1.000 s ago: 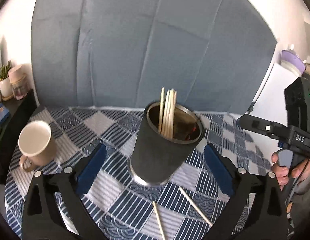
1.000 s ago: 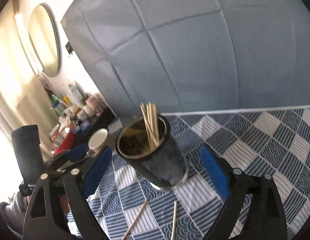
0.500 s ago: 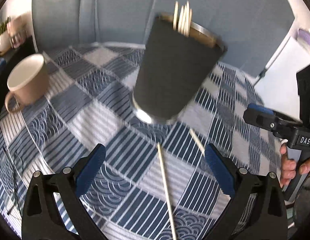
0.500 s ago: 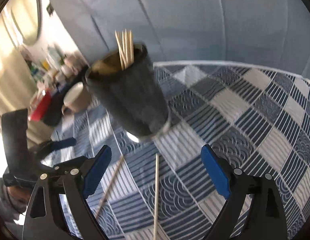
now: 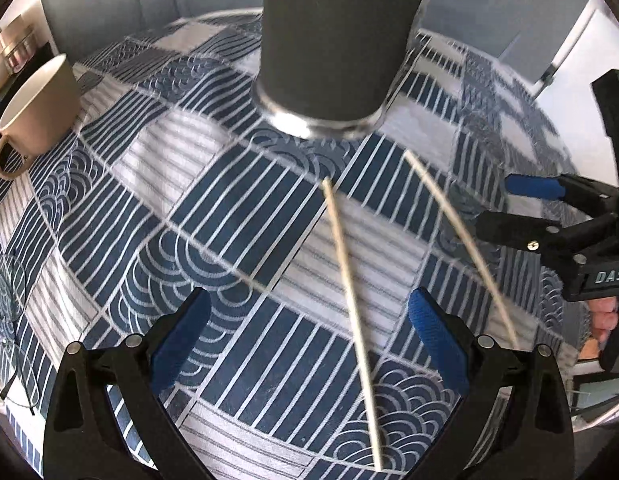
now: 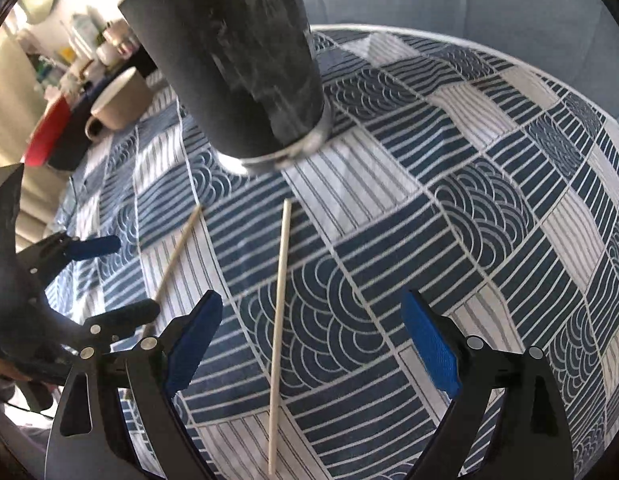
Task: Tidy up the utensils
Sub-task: 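Move both open tools down to the last two wooden sticks, then close the right tool on one stick while the left tool grasps the other, then lift both held sticks and insert them into the black holder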
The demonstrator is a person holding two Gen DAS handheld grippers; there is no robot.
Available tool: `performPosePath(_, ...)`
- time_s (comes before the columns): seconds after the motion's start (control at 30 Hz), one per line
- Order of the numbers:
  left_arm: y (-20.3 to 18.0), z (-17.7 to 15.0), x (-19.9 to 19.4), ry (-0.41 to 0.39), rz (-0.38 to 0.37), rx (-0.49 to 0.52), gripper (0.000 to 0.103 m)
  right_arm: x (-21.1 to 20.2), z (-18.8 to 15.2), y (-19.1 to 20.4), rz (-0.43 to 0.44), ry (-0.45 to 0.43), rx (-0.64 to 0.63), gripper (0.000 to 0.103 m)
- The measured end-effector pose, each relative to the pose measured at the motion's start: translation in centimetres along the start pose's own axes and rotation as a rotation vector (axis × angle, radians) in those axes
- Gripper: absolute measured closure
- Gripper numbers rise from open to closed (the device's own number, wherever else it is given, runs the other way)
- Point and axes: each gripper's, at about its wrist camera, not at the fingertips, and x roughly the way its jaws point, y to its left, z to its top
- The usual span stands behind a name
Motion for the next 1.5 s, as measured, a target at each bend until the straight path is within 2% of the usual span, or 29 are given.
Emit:
performPosePath(0.1,0.1,-0.3,0.3,0.02,0.035,-0.006,0.006,0.8,-0.5,0.0,-0.018,0.044,-0.001,0.017)
performPosePath(0.17,0.0,-0.4,0.5,0.023,0.06,0.013,0.006,1.3,-0.7,0.0,-0.06,0.07,-0.002,0.018)
performPosePath(0.23,-0.8,-0.6,1.0,0.035,0.135,0.085,0.004,1.6,-0.9,0.5,-0.107,0.085,-0.032,0.021)
performPosePath(0.27,-0.9,-0.7,1.0,0.028,0.137,0.093,0.004,1.8,-0.9,1.0,-0.162,0.1,-0.072,0.024)
performPosePath(0.37,-0.3,-0.5,1.2,0.052,0.133,0.053,0.005,1.4,-0.9,1.3,-0.162,0.101,-0.076,0.043)
performPosePath(0.43,-0.2,-0.5,1.0,0.056,0.131,0.059,0.009,1.0,-0.9,0.9,-0.163,0.096,-0.063,0.081)
performPosePath(0.47,0.0,-0.6,0.8,0.05,0.131,0.054,0.019,0.8,-0.9,0.4,-0.162,0.104,-0.05,0.089)
performPosePath(0.5,0.3,-0.5,0.4,0.036,0.132,0.045,0.042,0.8,-0.8,0.0,-0.16,0.108,-0.043,0.096)
performPosePath(0.53,0.8,-0.5,-0.2,0.02,0.139,0.025,0.056,0.7,-0.8,-0.4,-0.148,0.111,-0.034,0.097)
performPosePath(0.57,1.3,-0.4,-0.5,0.017,0.142,0.008,0.084,0.7,-0.9,-0.8,-0.145,0.116,-0.016,0.097)
performPosePath(0.6,2.0,-0.3,-0.7,0.024,0.137,-0.007,0.092,0.5,-0.7,-1.3,-0.149,0.12,0.001,0.099)
performPosePath(0.67,3.7,0.0,-0.9,0.052,0.087,-0.048,0.098,0.4,-0.8,-2.2,-0.114,0.131,0.053,0.099)
performPosePath(0.73,5.4,0.0,-1.2,0.081,0.04,-0.122,0.098,0.3,-0.7,-3.1,-0.09,0.14,0.088,0.099)
performPosePath(0.9,7.9,-0.4,-2.0,0.123,-0.042,-0.191,0.098,-1.1,-1.3,-5.5,-0.019,0.117,0.18,0.099)
performPosePath(1.1,9.6,0.4,-4.2,0.095,-0.074,-0.24,0.098,-3.9,-0.3,-6.8,0.03,0.053,0.214,0.099)
performPosePath(1.17,9.4,1.7,-5.3,0.076,-0.059,-0.216,0.098,-4.8,0.6,-7.2,0.063,0.028,0.219,0.099)
performPosePath(1.27,8.9,4.1,-6.4,0.023,-0.022,-0.181,0.098,-5.9,2.9,-7.1,0.059,-0.011,0.202,0.099)
performPosePath(1.5,7.2,10.9,-10.0,-0.107,0.034,-0.085,0.098,-9.1,8.4,-4.6,0.09,-0.128,0.138,0.098)
